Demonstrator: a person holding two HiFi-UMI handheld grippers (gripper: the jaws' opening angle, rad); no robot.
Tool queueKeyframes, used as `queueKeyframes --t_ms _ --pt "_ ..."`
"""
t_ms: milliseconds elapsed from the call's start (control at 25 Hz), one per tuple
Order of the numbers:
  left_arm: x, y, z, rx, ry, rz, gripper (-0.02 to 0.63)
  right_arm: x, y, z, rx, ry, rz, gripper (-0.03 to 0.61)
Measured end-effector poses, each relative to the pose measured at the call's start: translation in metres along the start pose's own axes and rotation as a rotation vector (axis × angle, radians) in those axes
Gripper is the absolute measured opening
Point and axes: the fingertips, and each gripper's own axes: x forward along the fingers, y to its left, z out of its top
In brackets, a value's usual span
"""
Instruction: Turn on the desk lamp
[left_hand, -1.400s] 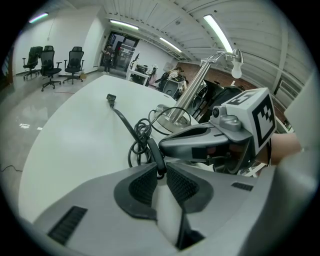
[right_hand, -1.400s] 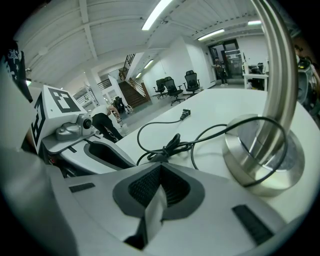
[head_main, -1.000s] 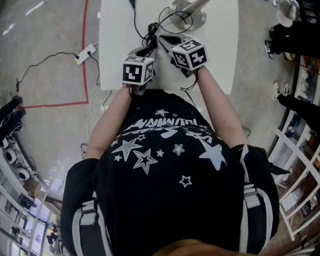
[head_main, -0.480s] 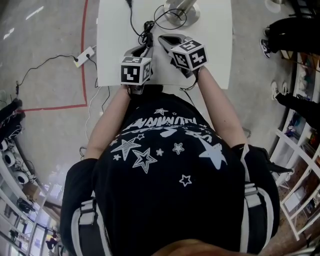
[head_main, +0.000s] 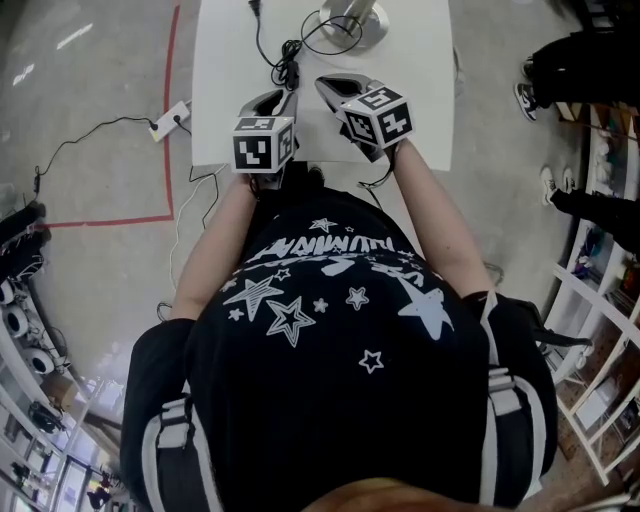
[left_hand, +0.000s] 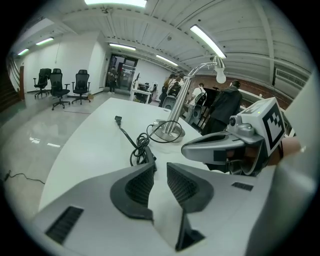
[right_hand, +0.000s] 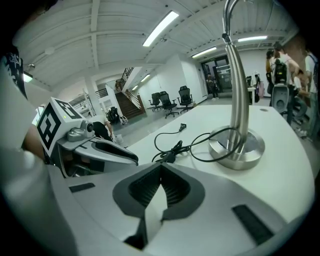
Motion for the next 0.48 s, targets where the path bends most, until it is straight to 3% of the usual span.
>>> queueKeyframes --t_ms 480 --pt "-0.033 -0.012 0.014 0.058 -0.064 0.021 0.072 -0.025 0.013 -0.003 0.006 -0.085 -0.006 0.003"
